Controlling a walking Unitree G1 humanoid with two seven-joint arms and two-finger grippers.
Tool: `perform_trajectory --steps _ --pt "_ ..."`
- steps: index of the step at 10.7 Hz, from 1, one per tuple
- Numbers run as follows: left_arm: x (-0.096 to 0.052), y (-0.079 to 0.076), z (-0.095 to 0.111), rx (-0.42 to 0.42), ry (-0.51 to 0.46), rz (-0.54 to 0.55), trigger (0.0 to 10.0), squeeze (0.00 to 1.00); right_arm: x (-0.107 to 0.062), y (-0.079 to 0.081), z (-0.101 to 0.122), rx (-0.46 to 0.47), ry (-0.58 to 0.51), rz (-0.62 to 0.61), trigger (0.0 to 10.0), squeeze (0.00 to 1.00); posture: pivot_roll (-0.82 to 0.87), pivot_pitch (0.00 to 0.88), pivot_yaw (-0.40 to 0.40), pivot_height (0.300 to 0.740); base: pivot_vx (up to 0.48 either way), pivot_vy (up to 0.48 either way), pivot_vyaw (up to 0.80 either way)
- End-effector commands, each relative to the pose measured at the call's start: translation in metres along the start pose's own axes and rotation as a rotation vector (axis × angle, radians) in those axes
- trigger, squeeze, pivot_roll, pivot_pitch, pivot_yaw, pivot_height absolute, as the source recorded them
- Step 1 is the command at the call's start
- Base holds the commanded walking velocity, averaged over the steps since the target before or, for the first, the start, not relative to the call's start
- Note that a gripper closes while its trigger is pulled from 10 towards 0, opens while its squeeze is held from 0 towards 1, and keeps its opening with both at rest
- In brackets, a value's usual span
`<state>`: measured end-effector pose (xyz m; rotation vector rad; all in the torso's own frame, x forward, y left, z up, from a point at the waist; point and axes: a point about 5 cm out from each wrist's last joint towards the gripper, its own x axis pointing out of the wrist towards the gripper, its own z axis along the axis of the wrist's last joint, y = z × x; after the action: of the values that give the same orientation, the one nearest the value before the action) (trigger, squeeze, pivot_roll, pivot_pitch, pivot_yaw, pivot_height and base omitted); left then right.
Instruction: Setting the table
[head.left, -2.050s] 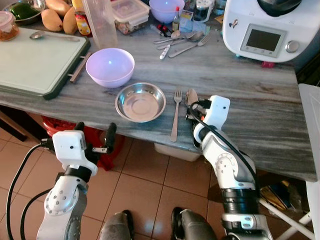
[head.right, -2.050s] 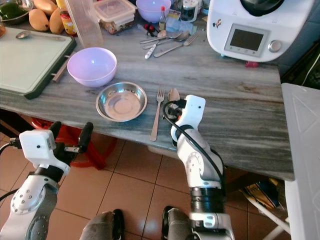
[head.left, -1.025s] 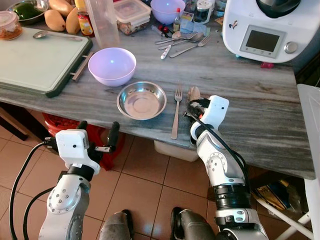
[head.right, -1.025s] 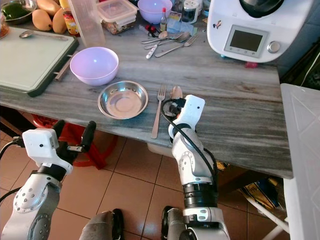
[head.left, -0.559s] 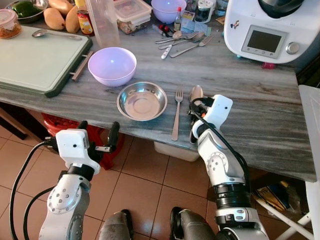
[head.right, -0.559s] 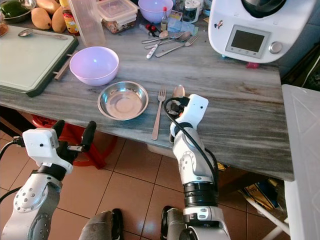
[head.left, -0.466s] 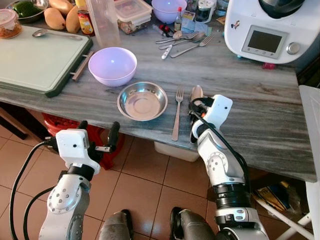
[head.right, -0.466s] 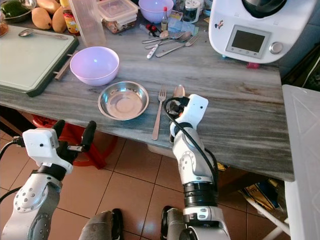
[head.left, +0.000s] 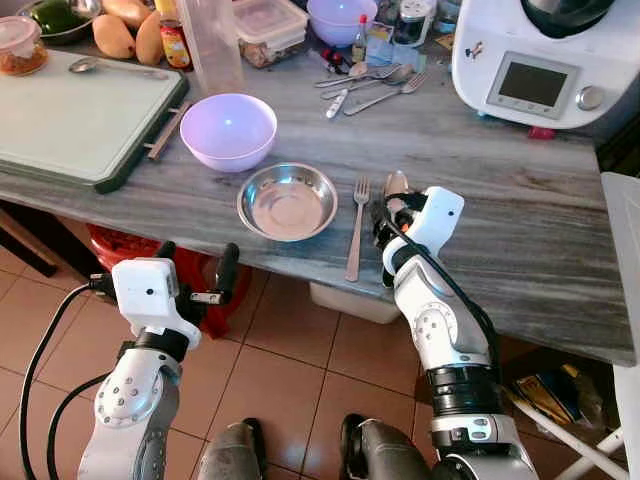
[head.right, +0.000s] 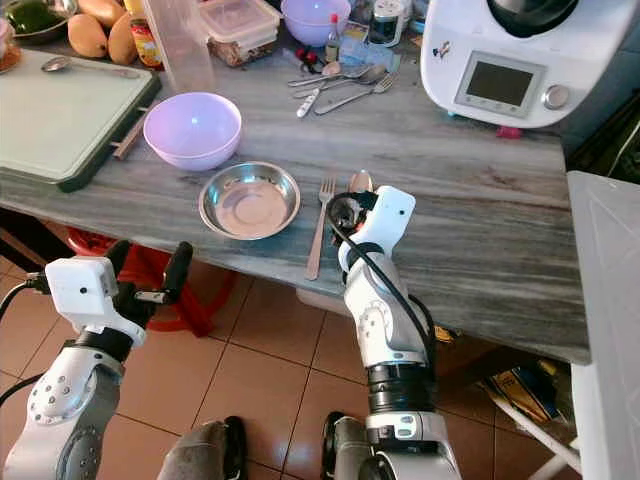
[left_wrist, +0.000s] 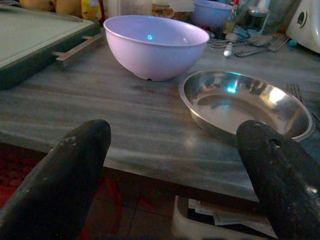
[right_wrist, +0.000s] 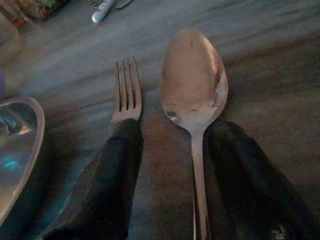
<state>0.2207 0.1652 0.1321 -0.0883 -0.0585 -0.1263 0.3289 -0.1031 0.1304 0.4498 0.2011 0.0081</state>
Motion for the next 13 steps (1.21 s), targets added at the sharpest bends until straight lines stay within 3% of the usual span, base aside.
perform_trajectory --steps 1,3,5,9,10,11,12,13 --pt "-0.001 0.0 -0.004 0.005 0.02 0.007 10.0 0.0 -0.004 -0.011 -0.001 -0.007 0.007 -0.038 10.0 1.0 0.03 0.19 -0.02 0.74 0.0 0.0 0.0" --pt "0.0 0.001 -0.003 0.006 0.016 0.006 10.0 0.0 -0.008 -0.016 0.003 -0.007 -0.015 -0.046 10.0 1.0 0.03 0.182 -0.02 0.74 0.0 0.0 0.0" --pt "0.001 0.002 -0.002 0.007 0.012 0.007 10.0 0.0 -0.015 -0.022 0.013 -0.066 -0.087 -0.05 10.0 1.0 0.03 0.176 -0.017 0.74 0.0 0.0 0.0" --pt "0.002 0.002 -0.002 0.006 0.009 0.008 10.0 0.0 -0.03 -0.02 0.05 -0.235 -0.303 -0.003 10.0 1.0 0.03 0.163 -0.012 0.74 0.0 0.0 0.0" --pt "0.003 0.002 -0.002 0.007 0.006 0.009 10.0 0.0 -0.037 -0.032 0.06 -0.304 -0.345 -0.046 10.0 1.0 0.02 0.164 -0.012 0.74 0.0 0.0 0.0" --pt "0.003 0.002 -0.002 0.006 0.006 0.008 10.0 0.0 -0.041 -0.046 0.06 -0.344 -0.331 -0.102 10.0 0.89 0.02 0.164 -0.012 0.74 0.0 0.0 0.0" --pt "0.003 0.003 -0.002 0.006 0.007 0.008 10.0 0.0 -0.048 -0.063 0.054 -0.37 -0.289 -0.161 10.0 0.33 0.02 0.171 -0.01 0.74 0.0 0.0 0.0" --pt "0.002 0.002 -0.002 0.006 0.01 0.007 10.0 0.0 -0.057 -0.075 0.049 -0.374 -0.27 -0.199 10.0 0.19 0.02 0.176 -0.01 0.74 0.0 0.0 0.0"
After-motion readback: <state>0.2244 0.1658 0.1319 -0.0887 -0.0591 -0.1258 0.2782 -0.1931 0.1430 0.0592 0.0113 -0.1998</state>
